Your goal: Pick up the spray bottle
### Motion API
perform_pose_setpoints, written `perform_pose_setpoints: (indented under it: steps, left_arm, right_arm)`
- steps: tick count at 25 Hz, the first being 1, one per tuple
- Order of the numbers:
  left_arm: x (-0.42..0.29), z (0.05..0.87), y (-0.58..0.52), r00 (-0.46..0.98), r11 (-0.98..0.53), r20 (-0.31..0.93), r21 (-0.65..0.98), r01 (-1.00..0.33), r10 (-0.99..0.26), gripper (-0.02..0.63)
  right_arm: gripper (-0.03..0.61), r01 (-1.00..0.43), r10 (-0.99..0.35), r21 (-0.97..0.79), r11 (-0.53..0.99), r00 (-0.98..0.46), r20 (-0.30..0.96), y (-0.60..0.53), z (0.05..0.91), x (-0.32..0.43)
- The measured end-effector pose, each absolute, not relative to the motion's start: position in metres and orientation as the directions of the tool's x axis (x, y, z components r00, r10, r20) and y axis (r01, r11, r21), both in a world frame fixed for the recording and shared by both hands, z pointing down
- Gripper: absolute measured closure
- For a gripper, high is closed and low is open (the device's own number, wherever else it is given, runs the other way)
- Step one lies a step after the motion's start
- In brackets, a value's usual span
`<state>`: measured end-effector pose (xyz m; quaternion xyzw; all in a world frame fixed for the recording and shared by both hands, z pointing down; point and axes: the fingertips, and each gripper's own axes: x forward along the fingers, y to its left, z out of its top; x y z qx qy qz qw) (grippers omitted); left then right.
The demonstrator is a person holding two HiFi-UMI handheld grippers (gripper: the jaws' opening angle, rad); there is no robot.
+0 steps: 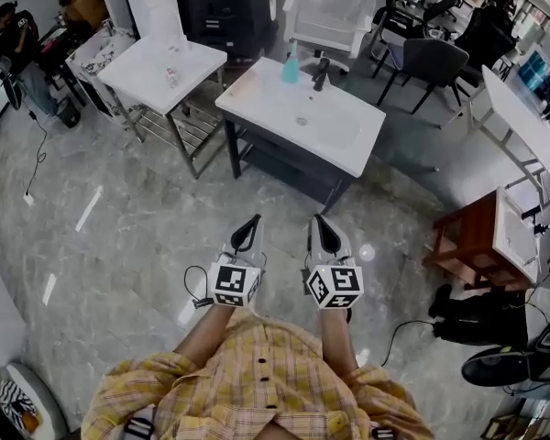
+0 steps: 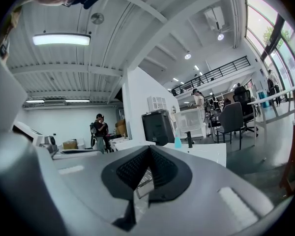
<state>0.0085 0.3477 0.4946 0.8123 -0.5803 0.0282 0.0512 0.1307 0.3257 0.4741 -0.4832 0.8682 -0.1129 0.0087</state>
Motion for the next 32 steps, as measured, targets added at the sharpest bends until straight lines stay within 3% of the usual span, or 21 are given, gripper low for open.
perform_pose_setpoints:
  steps: [16,32]
  left_arm:
    - [-0.056,0.486,0.169,0.433,-0.432,0.122,0.04,-0.901,-0.893,0.626]
    - [-0.1,0.496,0.061,0.465,-0.463,0.131,0.048,-0.885,-0.876,0.626]
  right_arm:
    - [0.58,-0.883,-0.886,-0.197,0.426,-0.451,0.105,0.147,0.462,0.061]
    - [0.58,-0.901,-0.9,-0.196,0.386,-0.415,0.136,0.053,0.474,0.019]
